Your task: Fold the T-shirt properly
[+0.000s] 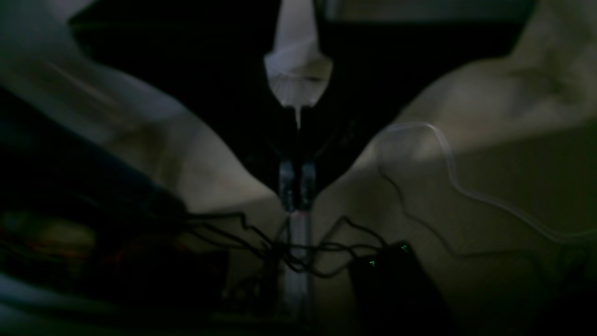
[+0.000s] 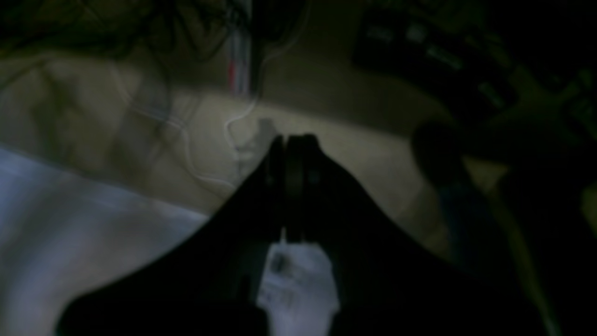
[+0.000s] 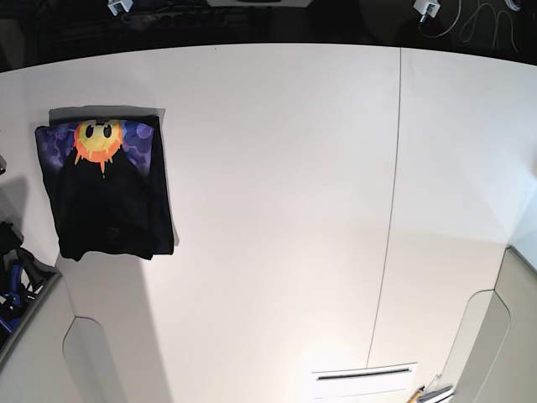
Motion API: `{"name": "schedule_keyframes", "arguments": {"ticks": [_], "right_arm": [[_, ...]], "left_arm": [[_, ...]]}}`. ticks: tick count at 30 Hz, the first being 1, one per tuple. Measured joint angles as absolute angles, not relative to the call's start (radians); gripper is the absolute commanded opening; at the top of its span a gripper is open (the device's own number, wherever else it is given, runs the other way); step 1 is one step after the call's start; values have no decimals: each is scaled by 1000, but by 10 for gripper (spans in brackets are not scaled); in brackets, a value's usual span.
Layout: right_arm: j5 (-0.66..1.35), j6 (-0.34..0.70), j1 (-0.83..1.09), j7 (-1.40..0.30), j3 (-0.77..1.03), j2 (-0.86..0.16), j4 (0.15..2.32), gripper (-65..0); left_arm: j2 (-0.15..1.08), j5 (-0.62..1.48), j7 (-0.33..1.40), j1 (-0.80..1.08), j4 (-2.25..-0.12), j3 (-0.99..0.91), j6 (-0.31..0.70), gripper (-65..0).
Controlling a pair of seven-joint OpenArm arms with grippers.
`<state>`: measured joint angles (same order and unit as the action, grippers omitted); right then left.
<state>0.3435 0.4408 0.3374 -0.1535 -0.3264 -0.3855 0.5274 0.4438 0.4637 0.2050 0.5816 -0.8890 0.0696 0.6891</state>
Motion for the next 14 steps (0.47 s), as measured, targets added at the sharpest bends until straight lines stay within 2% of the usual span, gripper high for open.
{"name": "schedule_keyframes", "arguments": {"ticks": [2, 5, 7, 10, 14], "right_arm": [[344, 381, 260, -156, -337, -320, 460, -650], [365, 301, 173, -166, -339, -246, 398, -650], [377, 254, 139, -174, -338, -216, 381, -650], [375, 208, 126, -175, -338, -180, 377, -650], [375, 202, 125, -177, -338, -149, 379, -650]], "left_arm": [[414, 385, 164, 497, -798, 107, 679, -650], [364, 295, 120, 383, -690, 126, 521, -650], [341, 262, 115, 324, -643, 125, 462, -650], [318, 238, 113, 287, -607, 125, 445, -650], [316, 224, 117, 291, -600, 125, 448, -650]]}}
